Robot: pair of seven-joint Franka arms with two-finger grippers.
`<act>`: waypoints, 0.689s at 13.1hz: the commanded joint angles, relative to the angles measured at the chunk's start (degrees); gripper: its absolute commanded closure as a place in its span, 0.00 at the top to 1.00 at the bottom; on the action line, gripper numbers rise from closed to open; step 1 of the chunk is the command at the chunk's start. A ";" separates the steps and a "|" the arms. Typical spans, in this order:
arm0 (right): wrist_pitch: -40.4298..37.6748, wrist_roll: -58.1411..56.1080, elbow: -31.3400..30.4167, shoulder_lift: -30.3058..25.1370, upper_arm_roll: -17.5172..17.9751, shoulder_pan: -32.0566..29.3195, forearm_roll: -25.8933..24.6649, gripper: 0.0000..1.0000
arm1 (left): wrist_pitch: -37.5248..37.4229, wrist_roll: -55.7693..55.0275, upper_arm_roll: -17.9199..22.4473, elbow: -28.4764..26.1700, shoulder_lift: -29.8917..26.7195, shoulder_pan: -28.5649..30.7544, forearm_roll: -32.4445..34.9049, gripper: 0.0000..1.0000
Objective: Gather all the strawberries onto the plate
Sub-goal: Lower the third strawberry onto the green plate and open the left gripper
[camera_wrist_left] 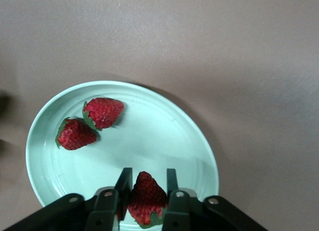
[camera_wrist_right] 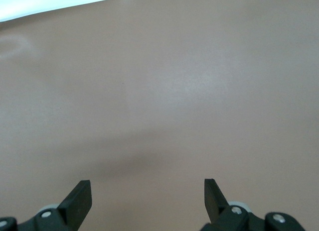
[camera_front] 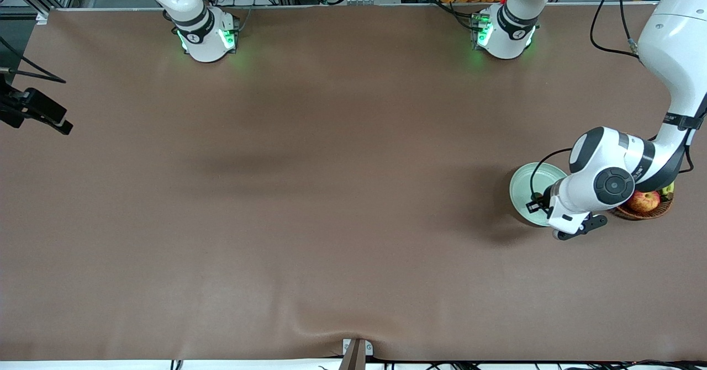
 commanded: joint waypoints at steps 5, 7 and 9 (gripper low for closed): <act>-1.11 -0.31 1.94 0.95 -4.51 4.71 -2.02 1.00 | -3.04 2.23 -8.25 4.01 -5.15 1.88 0.25 1.00; -1.11 -0.31 1.94 0.95 -4.51 4.71 -2.03 1.00 | -11.89 2.22 -13.18 9.98 -5.50 1.79 -0.71 1.00; -1.11 -0.31 1.94 0.95 -4.51 4.53 -1.94 1.00 | -19.89 2.31 -17.75 15.79 -5.85 1.88 -0.80 1.00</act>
